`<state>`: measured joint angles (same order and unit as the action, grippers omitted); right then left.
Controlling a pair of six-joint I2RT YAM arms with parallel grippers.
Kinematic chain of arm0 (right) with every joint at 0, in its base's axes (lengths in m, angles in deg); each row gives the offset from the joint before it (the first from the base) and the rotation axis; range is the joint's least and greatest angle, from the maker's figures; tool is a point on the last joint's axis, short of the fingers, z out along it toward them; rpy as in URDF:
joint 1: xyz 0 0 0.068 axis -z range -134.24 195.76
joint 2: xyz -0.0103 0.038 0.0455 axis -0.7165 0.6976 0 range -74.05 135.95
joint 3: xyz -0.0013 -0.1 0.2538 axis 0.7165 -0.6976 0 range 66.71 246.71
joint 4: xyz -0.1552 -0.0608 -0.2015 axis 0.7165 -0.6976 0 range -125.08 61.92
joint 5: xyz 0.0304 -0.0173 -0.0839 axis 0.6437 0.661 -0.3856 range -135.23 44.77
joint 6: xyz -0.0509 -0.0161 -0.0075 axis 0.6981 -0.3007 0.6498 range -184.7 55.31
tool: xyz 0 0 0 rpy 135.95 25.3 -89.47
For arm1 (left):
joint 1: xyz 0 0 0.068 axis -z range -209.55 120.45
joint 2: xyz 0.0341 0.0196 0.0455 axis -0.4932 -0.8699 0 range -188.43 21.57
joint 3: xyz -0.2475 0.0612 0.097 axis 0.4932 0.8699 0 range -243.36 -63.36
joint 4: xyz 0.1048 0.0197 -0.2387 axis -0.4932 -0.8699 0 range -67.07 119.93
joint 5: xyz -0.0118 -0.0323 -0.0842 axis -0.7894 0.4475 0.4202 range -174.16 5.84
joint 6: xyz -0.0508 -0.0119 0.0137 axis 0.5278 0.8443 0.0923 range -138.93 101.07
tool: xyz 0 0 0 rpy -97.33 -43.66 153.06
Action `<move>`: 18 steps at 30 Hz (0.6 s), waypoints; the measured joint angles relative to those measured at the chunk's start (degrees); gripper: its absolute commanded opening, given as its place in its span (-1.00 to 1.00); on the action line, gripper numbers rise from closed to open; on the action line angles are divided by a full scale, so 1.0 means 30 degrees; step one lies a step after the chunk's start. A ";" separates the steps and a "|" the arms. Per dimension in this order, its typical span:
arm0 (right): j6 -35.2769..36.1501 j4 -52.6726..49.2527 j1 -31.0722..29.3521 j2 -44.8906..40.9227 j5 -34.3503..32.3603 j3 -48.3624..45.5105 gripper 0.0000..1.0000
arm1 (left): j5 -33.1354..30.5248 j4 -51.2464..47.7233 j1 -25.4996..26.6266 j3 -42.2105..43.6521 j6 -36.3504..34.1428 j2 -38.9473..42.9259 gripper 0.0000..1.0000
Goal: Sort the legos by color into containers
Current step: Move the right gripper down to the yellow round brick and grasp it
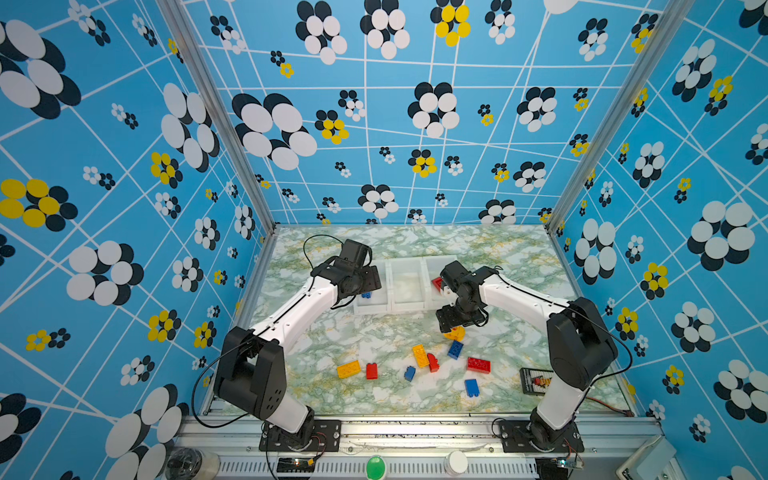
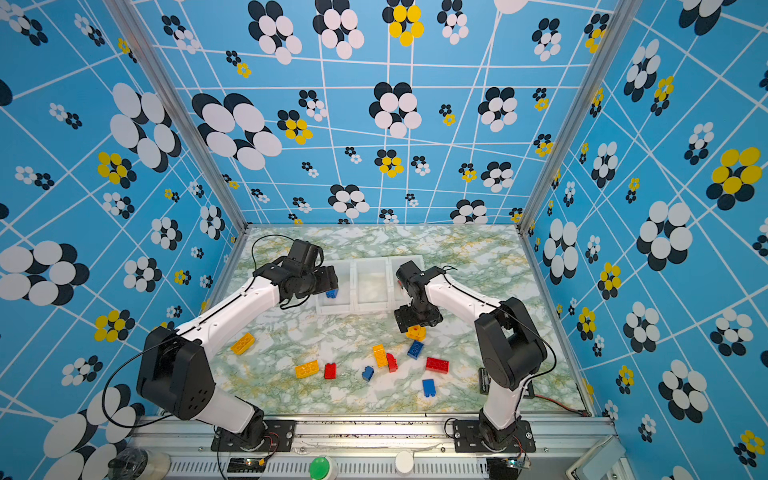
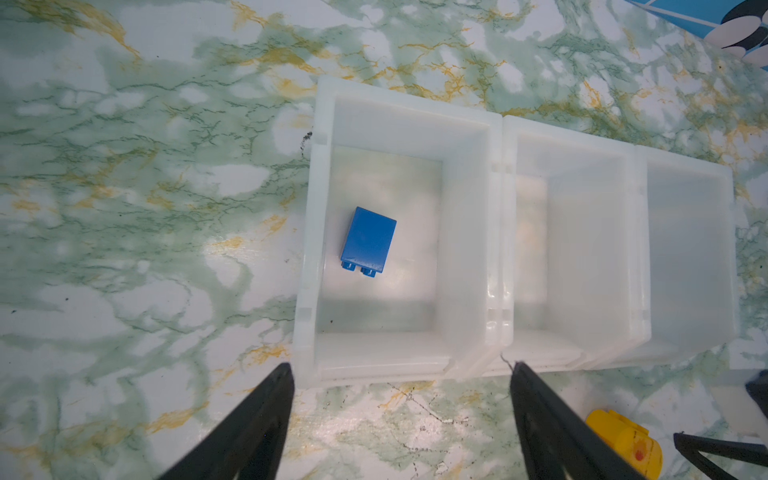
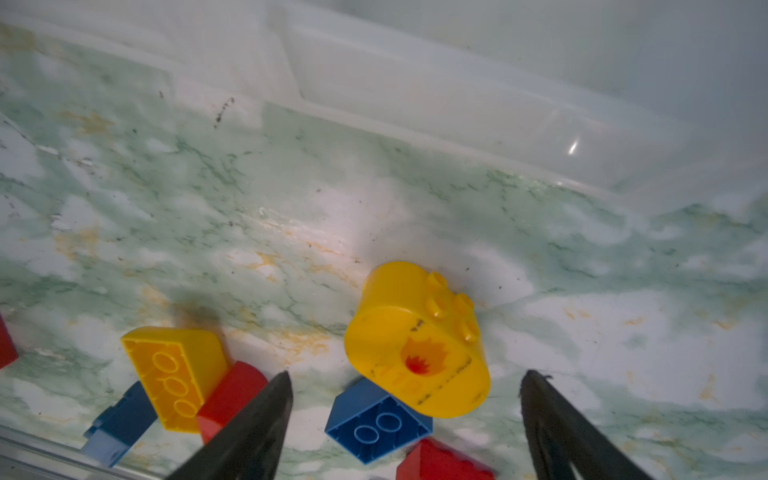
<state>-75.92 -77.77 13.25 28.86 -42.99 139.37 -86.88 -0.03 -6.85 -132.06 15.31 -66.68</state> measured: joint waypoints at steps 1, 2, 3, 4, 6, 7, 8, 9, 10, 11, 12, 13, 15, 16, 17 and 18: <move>0.0117 0.0066 0.0000 0.0146 -0.0087 0.0000 0.74 | 0.0007 -0.0007 -0.0022 0.0073 0.0000 0.0036 0.68; 0.0255 0.0153 0.0000 0.0328 -0.0160 0.0000 0.74 | 0.0015 0.0015 -0.0029 0.0160 0.0000 0.0095 0.68; 0.0415 0.0233 0.0000 0.0510 -0.0226 0.0007 0.74 | 0.0007 0.0007 -0.0044 0.0233 0.0000 0.0146 0.68; 0.0532 0.0284 0.0000 0.0678 -0.0291 0.0000 0.74 | 0.0022 0.0007 -0.0044 0.0284 0.0000 0.0189 0.69; 0.0721 0.0313 0.0000 0.0925 -0.0437 0.0007 0.73 | 0.0073 0.0000 -0.0066 0.0321 0.0000 0.0255 0.69; 0.0838 0.0321 0.0000 0.0998 -0.0510 0.0007 0.73 | 0.0073 0.0015 -0.0066 0.0350 0.0000 0.0299 0.70; 0.0947 0.0335 -0.0007 0.1056 -0.0576 0.0007 0.72 | 0.0080 0.0022 -0.0095 0.0386 0.0000 0.0372 0.70; 0.1042 0.0372 -0.0029 0.1100 -0.0597 0.0007 0.71 | 0.0087 0.0007 -0.0117 0.0408 0.0000 0.0459 0.70; 0.1115 0.0386 -0.0044 0.1158 -0.0641 0.0007 0.71 | 0.0087 0.0007 -0.0160 0.0423 0.0000 0.0503 0.70; 0.1195 0.0386 -0.0095 0.1209 -0.0663 0.0007 0.71 | 0.0117 0.0007 -0.0197 0.0423 0.0000 0.0546 0.70; 0.1268 0.0386 -0.0131 0.1282 -0.0707 0.0007 0.69 | 0.0131 0.0007 -0.0226 0.0423 0.0007 0.0590 0.70; 0.1384 0.0393 -0.0189 0.1355 -0.0721 0.0007 0.68 | 0.0131 0.0015 -0.0240 0.0437 0.0000 0.0627 0.70; 0.1552 0.0393 -0.0335 0.1530 -0.0729 0.0007 0.66 | 0.0138 0.0029 -0.0277 0.0503 0.0000 0.0707 0.71; 0.1610 0.0393 -0.0393 0.1610 -0.0729 0.0007 0.65 | 0.0138 0.0029 -0.0284 0.0517 0.0007 0.0714 0.71; 0.1639 0.0393 -0.0459 0.1676 -0.0729 0.0007 0.62 | 0.0138 0.0051 -0.0299 0.0532 0.0000 0.0714 0.71; 0.1683 0.0393 -0.0525 0.1749 -0.0736 0.0007 0.59 | 0.0138 0.0051 -0.0313 0.0532 0.0000 0.0714 0.71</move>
<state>-70.87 -76.59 11.68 34.11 -45.20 139.40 -86.47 0.13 -7.79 -130.47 15.31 -64.54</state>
